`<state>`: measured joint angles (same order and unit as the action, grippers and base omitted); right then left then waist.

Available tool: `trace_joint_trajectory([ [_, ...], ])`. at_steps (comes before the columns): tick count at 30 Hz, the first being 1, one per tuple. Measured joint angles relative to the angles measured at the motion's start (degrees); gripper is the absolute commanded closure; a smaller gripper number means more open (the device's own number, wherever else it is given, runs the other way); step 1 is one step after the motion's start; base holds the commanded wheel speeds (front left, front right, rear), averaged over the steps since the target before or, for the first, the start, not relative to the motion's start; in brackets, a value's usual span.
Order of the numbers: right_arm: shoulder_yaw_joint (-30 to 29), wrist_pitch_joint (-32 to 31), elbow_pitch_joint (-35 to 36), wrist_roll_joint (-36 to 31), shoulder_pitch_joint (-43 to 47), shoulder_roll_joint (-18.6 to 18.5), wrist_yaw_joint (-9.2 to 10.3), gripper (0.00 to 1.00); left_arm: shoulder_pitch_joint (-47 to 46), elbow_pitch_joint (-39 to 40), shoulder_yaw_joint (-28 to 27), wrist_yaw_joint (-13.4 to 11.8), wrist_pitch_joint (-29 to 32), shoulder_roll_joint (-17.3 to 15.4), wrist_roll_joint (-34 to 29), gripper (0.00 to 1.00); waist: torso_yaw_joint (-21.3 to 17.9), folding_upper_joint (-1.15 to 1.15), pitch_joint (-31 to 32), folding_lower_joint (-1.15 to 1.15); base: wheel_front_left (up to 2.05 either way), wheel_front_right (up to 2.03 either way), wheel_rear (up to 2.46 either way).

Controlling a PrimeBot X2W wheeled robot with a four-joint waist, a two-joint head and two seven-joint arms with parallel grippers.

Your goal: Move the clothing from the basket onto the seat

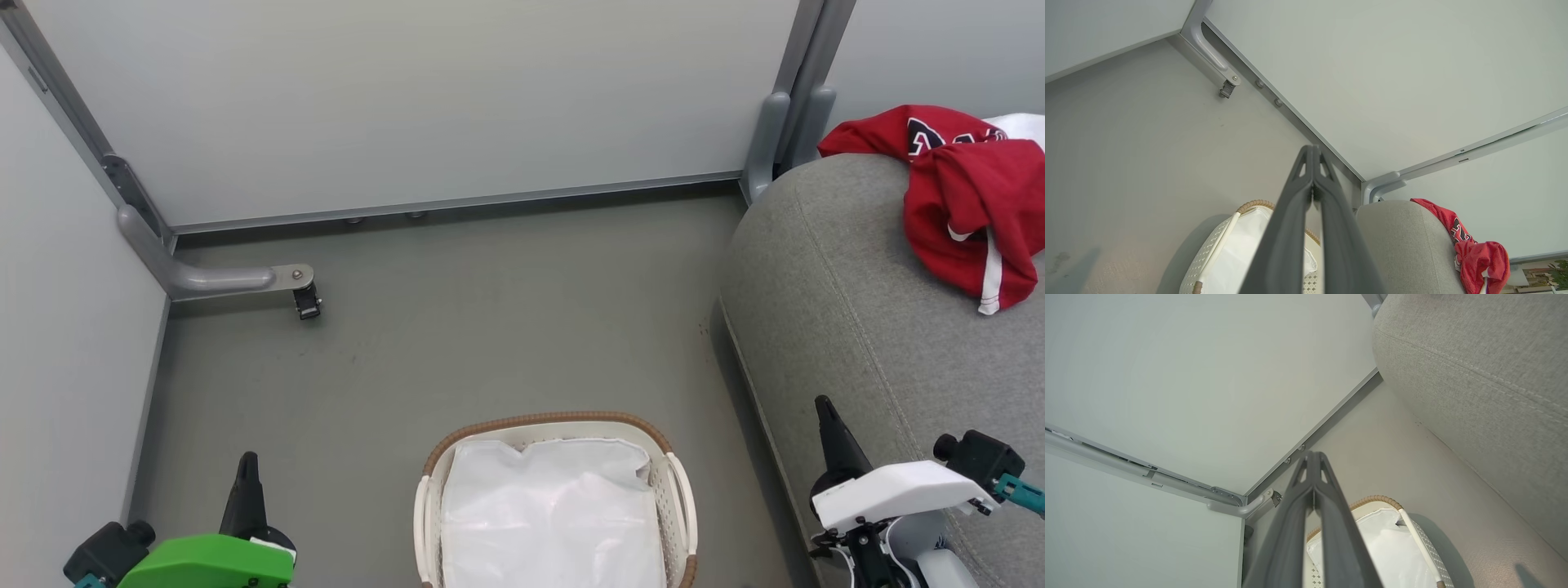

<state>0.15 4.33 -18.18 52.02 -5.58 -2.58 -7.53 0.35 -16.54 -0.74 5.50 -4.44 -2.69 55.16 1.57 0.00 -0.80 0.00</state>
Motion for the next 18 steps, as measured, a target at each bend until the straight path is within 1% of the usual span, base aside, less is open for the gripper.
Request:
trace_joint_trajectory([
  [18, -1.85, -2.9, 1.13, 11.39, -0.03, -0.04, 0.01, 1.0, -1.77, 0.79, -1.58, 0.54, 3.23, 0.0, 10.47, 1.0, -0.34, 0.0, 0.14, 0.0, 0.0, 0.0, 0.0],
])
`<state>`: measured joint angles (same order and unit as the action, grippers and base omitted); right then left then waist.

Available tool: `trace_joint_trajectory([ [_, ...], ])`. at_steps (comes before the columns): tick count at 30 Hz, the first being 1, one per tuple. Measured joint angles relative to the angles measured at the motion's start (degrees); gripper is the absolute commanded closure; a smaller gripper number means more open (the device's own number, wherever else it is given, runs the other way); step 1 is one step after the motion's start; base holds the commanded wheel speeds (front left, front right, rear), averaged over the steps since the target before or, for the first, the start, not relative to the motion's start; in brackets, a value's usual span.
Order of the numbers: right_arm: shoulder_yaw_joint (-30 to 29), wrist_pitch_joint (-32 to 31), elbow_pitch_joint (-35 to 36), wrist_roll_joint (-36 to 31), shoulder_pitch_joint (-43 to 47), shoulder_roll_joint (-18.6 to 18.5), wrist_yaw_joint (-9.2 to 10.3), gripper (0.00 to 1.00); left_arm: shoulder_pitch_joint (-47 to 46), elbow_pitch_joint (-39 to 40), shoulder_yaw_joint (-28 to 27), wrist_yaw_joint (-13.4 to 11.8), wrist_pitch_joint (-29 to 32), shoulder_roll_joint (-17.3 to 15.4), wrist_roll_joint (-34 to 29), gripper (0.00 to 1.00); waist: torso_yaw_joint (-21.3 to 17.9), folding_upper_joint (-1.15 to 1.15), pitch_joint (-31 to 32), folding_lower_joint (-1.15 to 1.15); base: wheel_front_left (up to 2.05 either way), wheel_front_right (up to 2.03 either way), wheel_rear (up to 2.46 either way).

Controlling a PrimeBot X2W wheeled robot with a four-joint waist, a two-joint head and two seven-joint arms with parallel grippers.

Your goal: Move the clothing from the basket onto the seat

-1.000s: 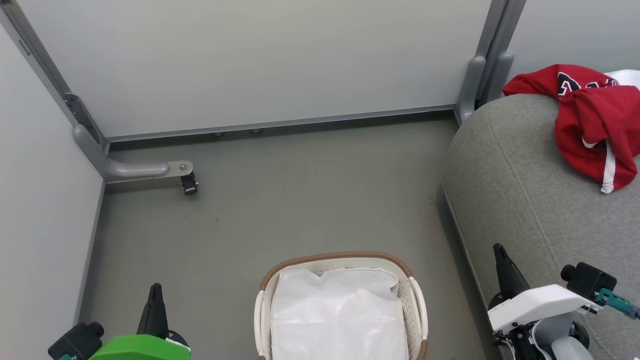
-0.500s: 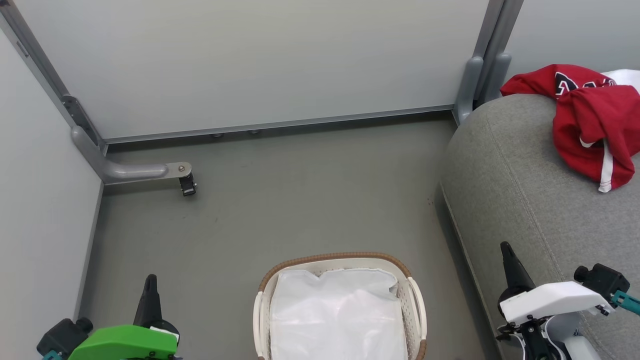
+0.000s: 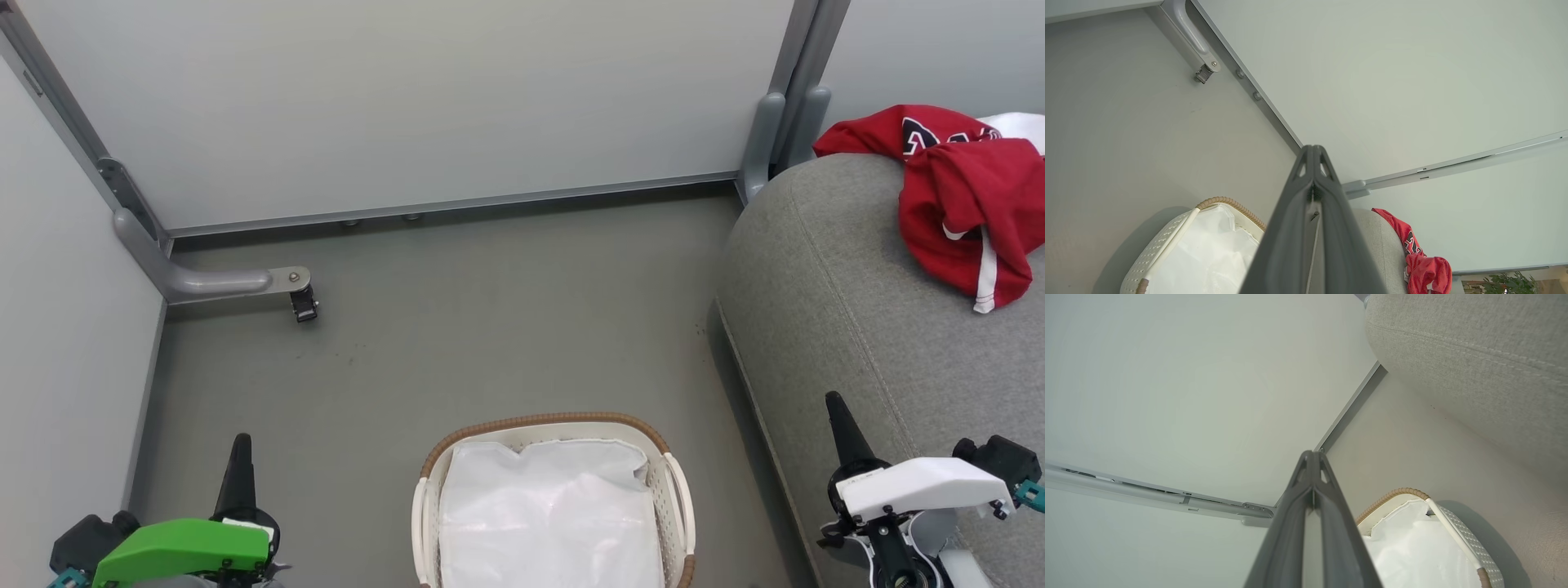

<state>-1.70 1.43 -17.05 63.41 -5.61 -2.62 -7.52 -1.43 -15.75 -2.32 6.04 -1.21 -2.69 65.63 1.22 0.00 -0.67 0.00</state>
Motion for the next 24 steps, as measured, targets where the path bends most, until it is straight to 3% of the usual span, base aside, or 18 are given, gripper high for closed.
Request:
trace_joint_trajectory([
  [24, -2.08, -3.49, 1.3, 12.55, -0.07, -0.04, 0.01, 1.0, -1.86, 0.66, -1.82, 0.51, 3.31, -0.01, 11.56, 1.0, -0.46, 0.0, 0.19, 0.0, 0.0, 0.0, 0.0],
])
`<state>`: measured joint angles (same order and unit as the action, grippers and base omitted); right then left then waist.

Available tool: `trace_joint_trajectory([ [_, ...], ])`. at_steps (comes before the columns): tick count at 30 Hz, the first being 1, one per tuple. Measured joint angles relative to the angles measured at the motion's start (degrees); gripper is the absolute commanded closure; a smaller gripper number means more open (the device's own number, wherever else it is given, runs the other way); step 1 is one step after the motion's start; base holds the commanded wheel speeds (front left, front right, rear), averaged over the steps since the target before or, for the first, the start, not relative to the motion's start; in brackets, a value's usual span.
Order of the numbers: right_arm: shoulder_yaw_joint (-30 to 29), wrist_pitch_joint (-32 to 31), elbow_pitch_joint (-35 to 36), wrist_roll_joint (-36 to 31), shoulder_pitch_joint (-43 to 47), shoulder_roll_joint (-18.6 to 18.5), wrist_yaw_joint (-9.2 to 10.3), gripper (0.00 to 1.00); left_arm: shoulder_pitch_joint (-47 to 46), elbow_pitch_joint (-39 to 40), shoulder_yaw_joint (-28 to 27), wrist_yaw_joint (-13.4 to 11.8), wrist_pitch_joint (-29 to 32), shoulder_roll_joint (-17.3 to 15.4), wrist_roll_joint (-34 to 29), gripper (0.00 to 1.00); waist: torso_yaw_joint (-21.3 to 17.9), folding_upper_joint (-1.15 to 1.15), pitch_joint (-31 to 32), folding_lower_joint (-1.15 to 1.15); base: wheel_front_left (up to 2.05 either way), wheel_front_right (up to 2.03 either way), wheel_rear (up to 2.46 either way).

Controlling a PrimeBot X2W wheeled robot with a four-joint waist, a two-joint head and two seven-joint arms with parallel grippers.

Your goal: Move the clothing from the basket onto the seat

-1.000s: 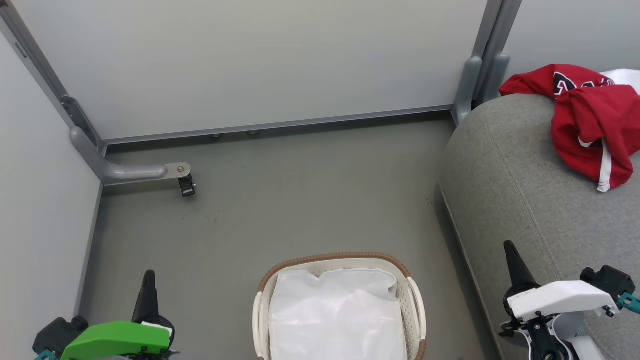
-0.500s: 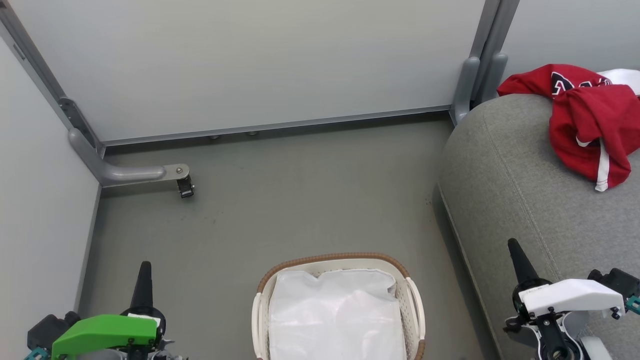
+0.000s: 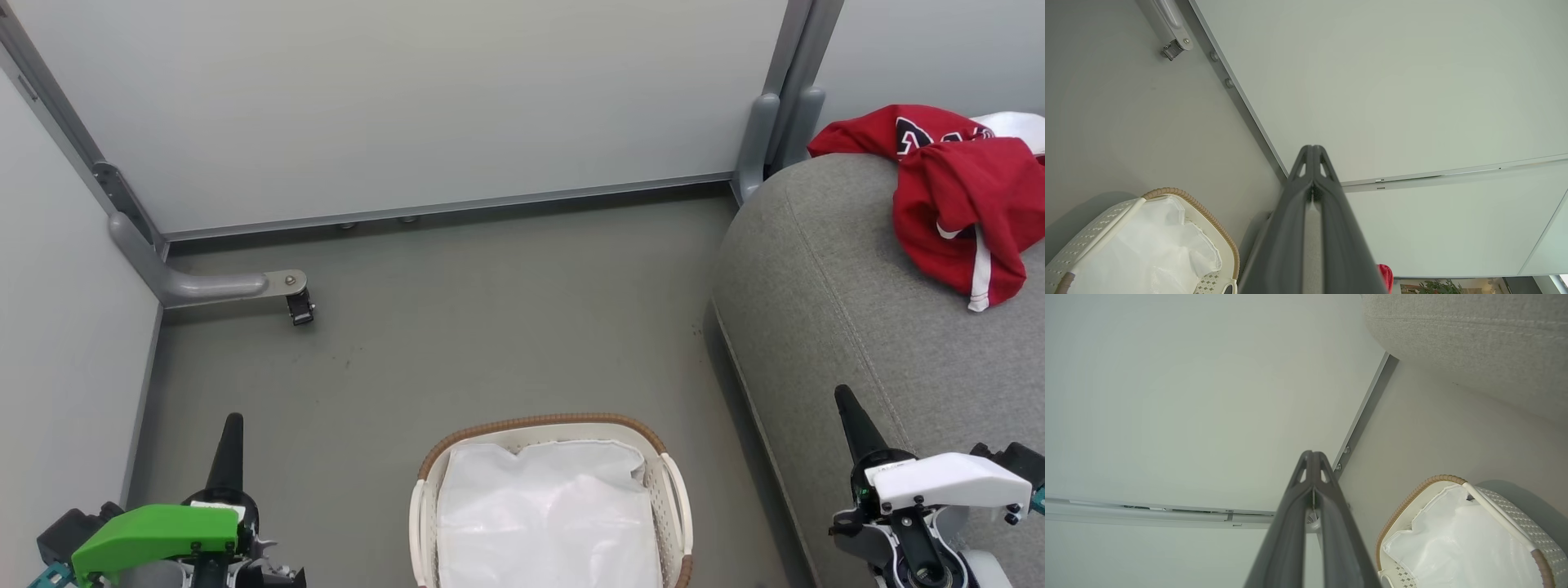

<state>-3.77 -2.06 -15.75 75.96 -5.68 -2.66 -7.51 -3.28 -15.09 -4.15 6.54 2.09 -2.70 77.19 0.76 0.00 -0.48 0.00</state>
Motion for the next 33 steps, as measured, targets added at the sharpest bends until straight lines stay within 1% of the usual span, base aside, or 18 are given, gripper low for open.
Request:
trace_joint_trajectory([
  [33, -2.33, -3.83, 1.43, 13.85, -0.26, -0.11, 0.01, 1.0, -2.11, 0.81, -1.98, 0.59, 3.89, -0.01, 12.78, 1.0, -0.64, 0.0, 0.25, 0.0, 0.0, 0.0, 0.0],
])
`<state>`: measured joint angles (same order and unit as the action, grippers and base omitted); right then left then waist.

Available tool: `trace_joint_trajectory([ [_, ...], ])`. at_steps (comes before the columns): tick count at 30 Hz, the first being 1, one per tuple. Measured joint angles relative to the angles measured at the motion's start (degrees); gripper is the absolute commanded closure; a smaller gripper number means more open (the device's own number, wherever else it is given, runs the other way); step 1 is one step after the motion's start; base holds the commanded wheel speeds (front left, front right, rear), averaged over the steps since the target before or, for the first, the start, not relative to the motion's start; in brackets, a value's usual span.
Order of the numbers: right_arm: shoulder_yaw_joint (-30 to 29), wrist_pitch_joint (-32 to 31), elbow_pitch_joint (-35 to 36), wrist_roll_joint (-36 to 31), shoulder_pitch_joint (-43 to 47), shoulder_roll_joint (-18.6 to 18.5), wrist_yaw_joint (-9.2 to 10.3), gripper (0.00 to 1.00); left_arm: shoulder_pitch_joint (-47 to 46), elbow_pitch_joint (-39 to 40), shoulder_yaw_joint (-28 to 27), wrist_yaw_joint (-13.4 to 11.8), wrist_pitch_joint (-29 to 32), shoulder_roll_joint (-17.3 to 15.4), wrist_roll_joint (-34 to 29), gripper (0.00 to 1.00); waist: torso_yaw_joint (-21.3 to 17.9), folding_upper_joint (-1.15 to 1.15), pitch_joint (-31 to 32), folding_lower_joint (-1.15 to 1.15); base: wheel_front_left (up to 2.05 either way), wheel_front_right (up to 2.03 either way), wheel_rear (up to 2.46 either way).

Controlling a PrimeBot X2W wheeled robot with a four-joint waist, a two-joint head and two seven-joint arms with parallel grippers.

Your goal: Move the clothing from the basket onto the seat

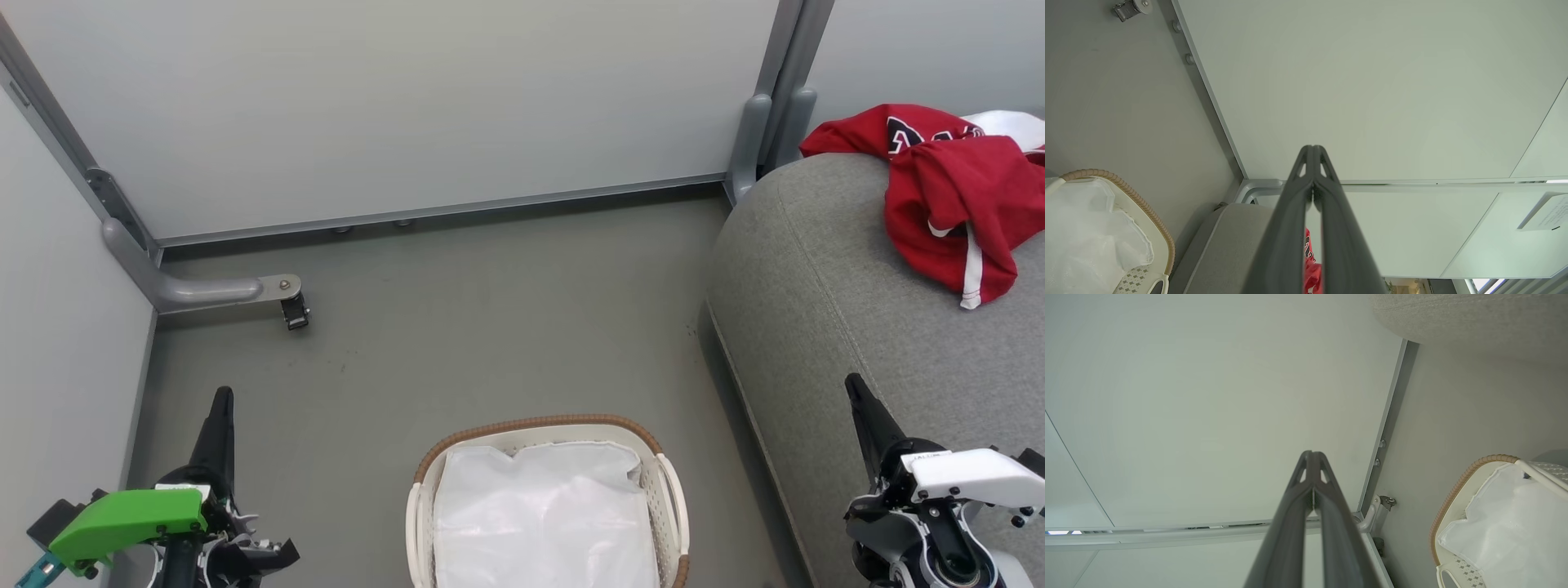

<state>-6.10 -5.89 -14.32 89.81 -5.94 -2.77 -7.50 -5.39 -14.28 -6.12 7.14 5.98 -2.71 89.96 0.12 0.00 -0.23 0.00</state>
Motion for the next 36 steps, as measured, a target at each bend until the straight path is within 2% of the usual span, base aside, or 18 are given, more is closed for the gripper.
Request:
trace_joint_trajectory([
  [7, -0.38, -0.65, 0.2, 2.5, -0.03, 0.0, 0.0, 1.0, -0.48, 0.14, -0.38, 0.19, 0.53, 0.0, 2.34, 1.0, -0.12, 0.0, 0.05, 0.0, 0.0, 0.0, 0.0],
  [36, -0.44, -0.66, 0.23, 2.5, -0.05, 0.0, 0.0, 1.0, -0.54, 0.2, -0.4, 0.24, 0.54, -0.01, 2.36, 1.0, -0.13, 0.0, 0.05, 0.0, 0.0, 0.0, 0.0],
])
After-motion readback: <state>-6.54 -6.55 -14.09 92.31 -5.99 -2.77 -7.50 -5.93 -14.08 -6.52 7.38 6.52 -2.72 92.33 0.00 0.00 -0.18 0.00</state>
